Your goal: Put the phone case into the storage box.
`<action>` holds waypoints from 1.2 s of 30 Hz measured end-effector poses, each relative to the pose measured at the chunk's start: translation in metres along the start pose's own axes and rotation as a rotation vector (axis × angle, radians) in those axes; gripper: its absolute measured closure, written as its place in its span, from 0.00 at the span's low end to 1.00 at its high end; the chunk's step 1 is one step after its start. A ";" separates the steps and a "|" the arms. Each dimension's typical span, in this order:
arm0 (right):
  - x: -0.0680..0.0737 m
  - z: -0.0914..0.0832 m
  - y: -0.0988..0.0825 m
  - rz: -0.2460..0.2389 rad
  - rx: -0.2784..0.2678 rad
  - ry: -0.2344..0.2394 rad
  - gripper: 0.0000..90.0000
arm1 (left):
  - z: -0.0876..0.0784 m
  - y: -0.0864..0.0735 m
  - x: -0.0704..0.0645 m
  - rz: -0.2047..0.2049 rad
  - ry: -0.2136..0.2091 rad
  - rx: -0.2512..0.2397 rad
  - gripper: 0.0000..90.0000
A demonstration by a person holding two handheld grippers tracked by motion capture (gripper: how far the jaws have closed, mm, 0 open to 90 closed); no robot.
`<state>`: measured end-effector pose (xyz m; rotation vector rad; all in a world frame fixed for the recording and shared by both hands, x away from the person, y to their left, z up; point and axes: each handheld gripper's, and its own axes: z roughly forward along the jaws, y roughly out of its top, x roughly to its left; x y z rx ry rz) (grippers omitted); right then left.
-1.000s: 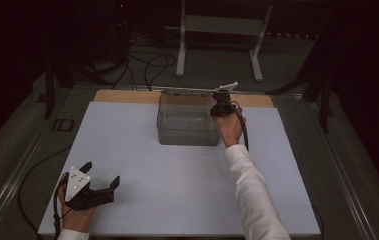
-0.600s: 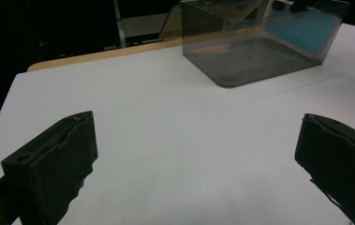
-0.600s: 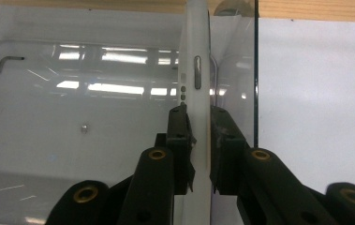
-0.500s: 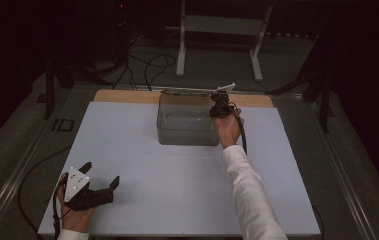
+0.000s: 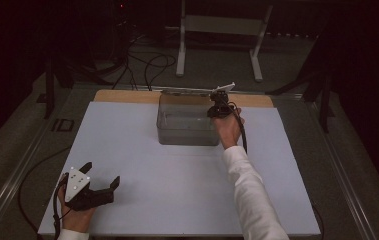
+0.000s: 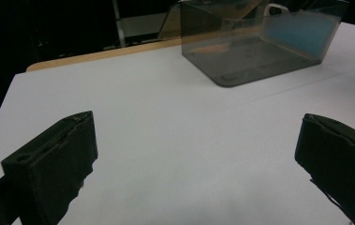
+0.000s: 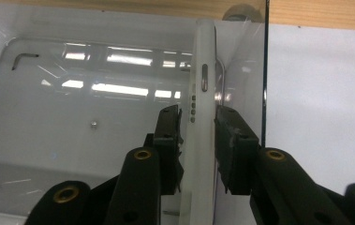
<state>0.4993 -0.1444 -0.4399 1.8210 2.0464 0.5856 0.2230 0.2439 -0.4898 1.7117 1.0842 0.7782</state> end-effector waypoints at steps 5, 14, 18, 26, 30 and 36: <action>0.001 -0.008 -0.001 -0.024 -0.022 0.014 0.74 | 0.000 0.000 -0.001 0.003 0.001 0.000 0.00; 0.003 -0.021 -0.003 -0.101 -0.089 0.014 0.65 | 0.001 0.000 -0.001 0.002 0.000 0.003 0.00; 0.000 -0.026 -0.003 -0.108 -0.095 0.078 0.52 | 0.001 0.000 -0.001 0.003 0.000 0.003 0.00; -0.002 -0.029 -0.012 -0.172 -0.125 0.143 0.28 | 0.001 -0.001 -0.001 0.002 -0.001 0.007 0.00; -0.002 -0.031 -0.017 -0.194 -0.157 0.152 0.17 | 0.002 -0.001 -0.001 -0.001 0.001 0.009 0.00; -0.005 -0.042 -0.028 -0.221 -0.242 0.179 0.15 | 0.002 -0.001 -0.001 -0.001 -0.006 0.013 0.00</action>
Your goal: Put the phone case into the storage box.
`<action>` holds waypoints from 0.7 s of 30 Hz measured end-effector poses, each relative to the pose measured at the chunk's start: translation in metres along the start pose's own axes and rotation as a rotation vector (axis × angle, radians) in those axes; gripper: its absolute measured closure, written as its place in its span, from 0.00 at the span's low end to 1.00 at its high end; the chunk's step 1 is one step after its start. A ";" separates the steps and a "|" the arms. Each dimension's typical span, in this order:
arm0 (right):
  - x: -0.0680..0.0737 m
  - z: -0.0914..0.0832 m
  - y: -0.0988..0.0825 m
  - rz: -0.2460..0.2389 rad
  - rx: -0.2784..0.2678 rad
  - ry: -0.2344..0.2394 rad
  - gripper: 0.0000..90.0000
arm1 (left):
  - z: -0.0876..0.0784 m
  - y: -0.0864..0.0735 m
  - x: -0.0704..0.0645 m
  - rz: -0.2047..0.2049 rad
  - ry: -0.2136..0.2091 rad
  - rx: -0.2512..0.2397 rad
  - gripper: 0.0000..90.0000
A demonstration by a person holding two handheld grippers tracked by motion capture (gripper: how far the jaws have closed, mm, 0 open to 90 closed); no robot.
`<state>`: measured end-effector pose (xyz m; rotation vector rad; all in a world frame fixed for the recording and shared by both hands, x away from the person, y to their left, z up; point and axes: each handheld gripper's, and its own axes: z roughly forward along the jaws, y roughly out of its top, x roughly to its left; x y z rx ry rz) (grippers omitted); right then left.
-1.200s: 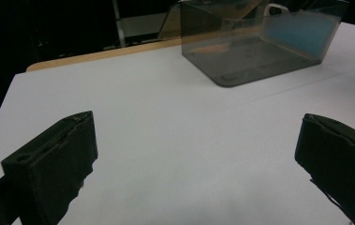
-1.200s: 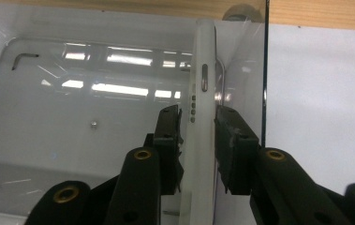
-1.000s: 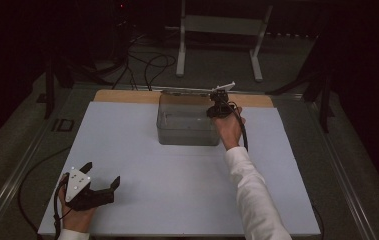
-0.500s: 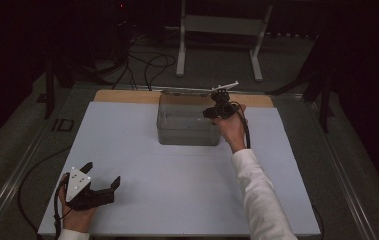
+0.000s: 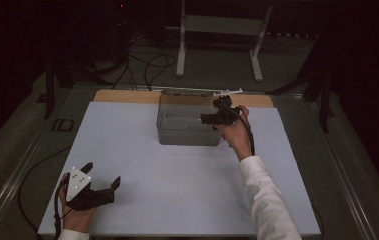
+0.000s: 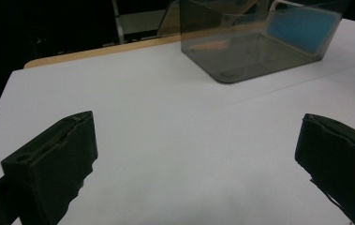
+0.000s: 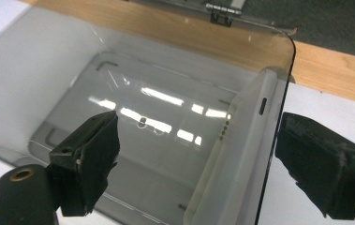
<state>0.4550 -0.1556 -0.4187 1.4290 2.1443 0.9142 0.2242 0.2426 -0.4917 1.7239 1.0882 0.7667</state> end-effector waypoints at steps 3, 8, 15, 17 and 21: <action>0.000 -0.008 -0.005 0.001 -0.029 0.023 0.15 | 0.001 0.000 0.000 0.000 -0.004 0.005 0.00; -0.001 -0.021 -0.014 -0.028 -0.067 0.033 0.14 | 0.000 0.000 0.001 -0.004 -0.001 0.001 0.00; 0.000 -0.048 -0.034 -0.055 -0.134 0.035 0.13 | 0.001 0.000 0.000 -0.002 -0.006 0.004 0.00; 0.001 -0.054 -0.040 -0.063 -0.145 0.043 0.12 | 0.000 0.001 -0.001 0.000 -0.005 0.004 0.00; 0.003 -0.065 -0.055 -0.090 -0.165 0.032 0.11 | 0.000 0.001 0.001 -0.005 -0.006 0.004 0.00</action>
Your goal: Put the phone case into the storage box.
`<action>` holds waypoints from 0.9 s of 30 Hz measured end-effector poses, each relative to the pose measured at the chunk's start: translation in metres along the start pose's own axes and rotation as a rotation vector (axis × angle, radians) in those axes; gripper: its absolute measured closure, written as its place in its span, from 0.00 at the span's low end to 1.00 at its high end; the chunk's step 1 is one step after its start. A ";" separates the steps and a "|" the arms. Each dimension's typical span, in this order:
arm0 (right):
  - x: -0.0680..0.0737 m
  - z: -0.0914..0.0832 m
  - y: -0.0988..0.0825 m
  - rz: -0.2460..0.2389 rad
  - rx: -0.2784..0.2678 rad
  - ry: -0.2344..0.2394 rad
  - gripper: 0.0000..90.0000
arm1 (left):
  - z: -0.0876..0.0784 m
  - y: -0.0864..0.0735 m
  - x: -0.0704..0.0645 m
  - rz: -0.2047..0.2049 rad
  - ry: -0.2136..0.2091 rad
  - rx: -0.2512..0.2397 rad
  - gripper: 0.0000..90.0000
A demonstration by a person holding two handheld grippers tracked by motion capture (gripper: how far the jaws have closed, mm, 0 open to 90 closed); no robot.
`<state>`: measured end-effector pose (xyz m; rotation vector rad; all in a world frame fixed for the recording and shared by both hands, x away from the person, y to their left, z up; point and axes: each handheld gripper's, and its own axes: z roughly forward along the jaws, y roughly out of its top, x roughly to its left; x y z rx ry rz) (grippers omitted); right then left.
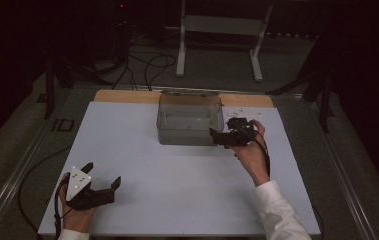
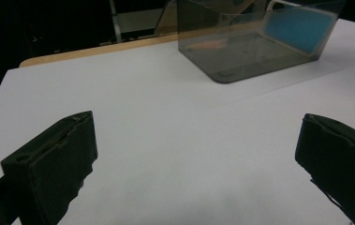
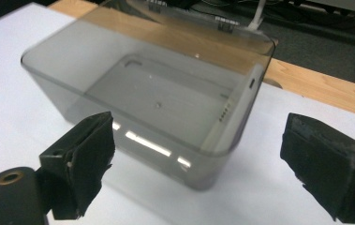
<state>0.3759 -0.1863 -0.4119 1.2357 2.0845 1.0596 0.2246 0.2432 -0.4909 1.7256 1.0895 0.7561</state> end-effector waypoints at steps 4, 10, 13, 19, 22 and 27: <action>0.000 -0.012 -0.015 -0.015 -0.004 -0.012 0.11 | -0.002 0.000 0.003 -0.005 0.004 -0.005 0.00; -0.002 -0.033 -0.038 -0.012 -0.038 -0.028 0.11 | -0.003 0.001 0.005 -0.016 -0.003 -0.009 0.00; -0.002 -0.046 -0.050 -0.011 -0.052 -0.038 0.11 | -0.003 0.002 0.005 -0.012 -0.008 -0.008 0.00; 0.001 -0.074 -0.077 -0.023 -0.132 -0.040 0.11 | -0.005 0.004 0.004 -0.011 -0.019 -0.013 0.00; -0.003 -0.078 -0.094 -0.008 -0.143 -0.053 0.11 | -0.006 0.005 0.005 -0.011 -0.022 -0.015 0.00; -0.008 -0.084 -0.119 0.024 -0.217 -0.030 0.11 | -0.006 0.005 0.005 -0.008 -0.033 -0.023 0.00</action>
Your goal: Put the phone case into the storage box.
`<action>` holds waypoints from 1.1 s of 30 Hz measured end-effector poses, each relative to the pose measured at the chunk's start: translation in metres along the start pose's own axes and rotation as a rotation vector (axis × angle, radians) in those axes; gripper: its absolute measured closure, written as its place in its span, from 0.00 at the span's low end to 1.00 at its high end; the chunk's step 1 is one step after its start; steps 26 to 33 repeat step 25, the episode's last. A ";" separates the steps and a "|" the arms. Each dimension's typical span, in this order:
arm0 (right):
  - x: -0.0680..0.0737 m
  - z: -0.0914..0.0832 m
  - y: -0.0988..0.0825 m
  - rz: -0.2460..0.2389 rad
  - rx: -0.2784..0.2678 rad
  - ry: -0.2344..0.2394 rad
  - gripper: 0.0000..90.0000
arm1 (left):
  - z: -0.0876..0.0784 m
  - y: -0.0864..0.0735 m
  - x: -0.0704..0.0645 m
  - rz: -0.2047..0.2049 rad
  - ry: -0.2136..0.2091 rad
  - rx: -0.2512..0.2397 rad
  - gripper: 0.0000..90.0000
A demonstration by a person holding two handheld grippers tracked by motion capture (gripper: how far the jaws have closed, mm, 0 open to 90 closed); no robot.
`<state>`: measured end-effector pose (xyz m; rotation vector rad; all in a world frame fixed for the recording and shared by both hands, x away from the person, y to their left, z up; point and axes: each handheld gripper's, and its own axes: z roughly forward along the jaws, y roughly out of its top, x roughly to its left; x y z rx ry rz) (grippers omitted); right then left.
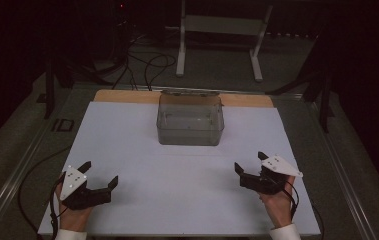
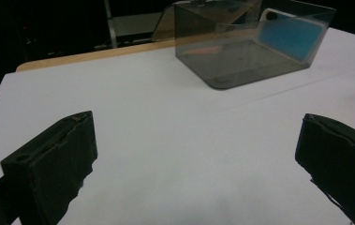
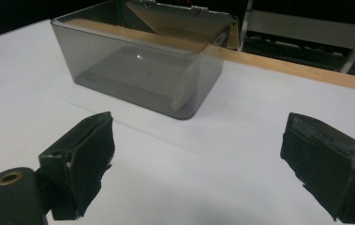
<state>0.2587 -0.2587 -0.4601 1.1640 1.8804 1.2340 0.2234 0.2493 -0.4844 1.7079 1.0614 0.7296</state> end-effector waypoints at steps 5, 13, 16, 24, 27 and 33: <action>0.003 -0.010 -0.018 -0.020 -0.090 0.025 0.14 | 0.000 0.000 -0.002 0.014 -0.009 -0.009 0.00; 0.003 -0.021 -0.035 0.004 -0.120 0.036 0.13 | -0.002 -0.001 -0.002 0.020 -0.004 -0.029 0.00; 0.002 -0.025 -0.039 0.001 -0.123 0.036 0.12 | -0.002 -0.002 -0.004 0.028 -0.011 -0.037 0.00; 0.001 -0.025 -0.037 0.009 -0.127 0.032 0.11 | 0.002 -0.003 -0.006 0.046 -0.024 -0.026 0.00; 0.001 -0.025 -0.037 0.007 -0.127 0.030 0.11 | 0.003 -0.003 -0.007 0.047 -0.023 -0.021 0.00; 0.001 -0.025 -0.037 0.007 -0.127 0.030 0.11 | 0.003 -0.003 -0.007 0.047 -0.023 -0.021 0.00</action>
